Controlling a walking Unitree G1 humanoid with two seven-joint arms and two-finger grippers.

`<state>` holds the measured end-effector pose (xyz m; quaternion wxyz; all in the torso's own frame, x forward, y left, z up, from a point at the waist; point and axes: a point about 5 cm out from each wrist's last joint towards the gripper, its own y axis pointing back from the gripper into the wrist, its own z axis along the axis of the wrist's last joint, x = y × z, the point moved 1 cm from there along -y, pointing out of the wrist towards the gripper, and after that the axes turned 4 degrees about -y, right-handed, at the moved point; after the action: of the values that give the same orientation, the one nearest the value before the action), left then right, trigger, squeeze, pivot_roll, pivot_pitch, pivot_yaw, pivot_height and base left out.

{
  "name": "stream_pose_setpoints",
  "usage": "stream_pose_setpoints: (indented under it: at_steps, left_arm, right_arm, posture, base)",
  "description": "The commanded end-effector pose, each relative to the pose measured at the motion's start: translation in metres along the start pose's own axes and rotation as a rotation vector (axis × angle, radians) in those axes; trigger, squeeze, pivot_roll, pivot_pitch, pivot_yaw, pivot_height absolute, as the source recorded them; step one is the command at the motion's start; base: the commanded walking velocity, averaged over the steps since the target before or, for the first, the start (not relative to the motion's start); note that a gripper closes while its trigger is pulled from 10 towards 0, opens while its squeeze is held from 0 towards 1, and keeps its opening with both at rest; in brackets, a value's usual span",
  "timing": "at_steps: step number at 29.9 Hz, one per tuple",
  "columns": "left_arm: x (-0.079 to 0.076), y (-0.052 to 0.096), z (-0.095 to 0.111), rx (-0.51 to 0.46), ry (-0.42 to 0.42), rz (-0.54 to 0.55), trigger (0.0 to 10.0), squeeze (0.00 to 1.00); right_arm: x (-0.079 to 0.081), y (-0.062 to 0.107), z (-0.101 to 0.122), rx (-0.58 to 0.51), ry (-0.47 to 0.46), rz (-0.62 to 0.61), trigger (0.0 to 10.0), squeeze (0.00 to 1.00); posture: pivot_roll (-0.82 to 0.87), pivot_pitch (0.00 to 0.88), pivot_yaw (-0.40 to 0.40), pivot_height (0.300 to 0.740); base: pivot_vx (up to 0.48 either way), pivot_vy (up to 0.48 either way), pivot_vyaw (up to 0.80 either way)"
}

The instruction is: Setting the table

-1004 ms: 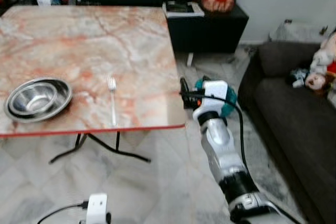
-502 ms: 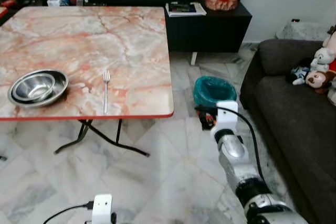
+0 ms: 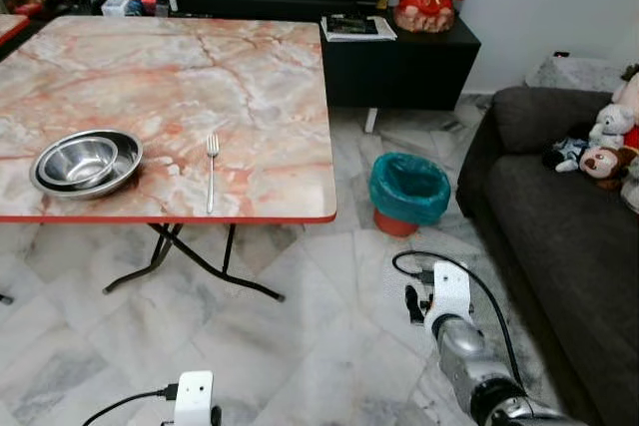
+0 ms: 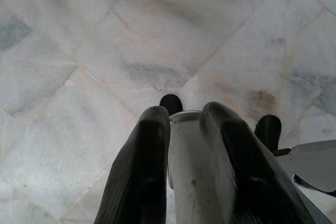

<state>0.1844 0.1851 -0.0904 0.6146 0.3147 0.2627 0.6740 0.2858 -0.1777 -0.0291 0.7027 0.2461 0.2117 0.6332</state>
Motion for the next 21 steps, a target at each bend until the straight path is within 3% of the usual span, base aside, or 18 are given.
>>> stream_pose_setpoints:
  at_steps: [1, 5, 10, 15, 21]
  left_arm:
    - [0.0, 0.001, -0.005, 0.024, 0.013, 0.0, 10.0, 0.0]
    - [0.0, 0.001, -0.005, 0.024, 0.026, 0.008, 10.0, 0.0]
    - [0.004, 0.0, -0.002, 0.01, 0.039, 0.021, 10.0, 0.0]
    - [0.022, -0.004, 0.024, -0.093, 0.051, 0.076, 10.0, 0.0]
    - [0.036, -0.006, 0.039, -0.135, 0.045, 0.112, 10.0, 0.0]
  right_arm:
    - [-0.006, 0.003, -0.016, 0.065, 0.022, -0.005, 10.0, 0.0]
    - [-0.013, 0.012, -0.052, 0.183, 0.048, -0.004, 10.0, 0.0]
    - [-0.015, 0.018, -0.069, 0.238, 0.03, 0.001, 10.0, 0.0]
    - [-0.018, 0.022, -0.079, 0.258, 0.037, 0.003, 10.0, 0.0]
    - [-0.017, 0.024, -0.083, 0.275, 0.048, 0.011, 10.0, 0.0]
  posture:
    - [0.07, 0.075, -0.086, 0.74]
    - [0.08, 0.084, -0.088, 0.74]
    - [0.08, 0.082, -0.082, 0.74]
    - [0.09, 0.085, -0.075, 0.74]
    - [0.09, 0.08, -0.066, 0.74]
  base:
    - [0.0, 0.0, 0.0]
    - [0.0, 0.0, 0.0]
    - [0.0, 0.0, 0.0]
    - [0.0, 0.0, 0.0]
    - [0.0, 0.0, 0.0]
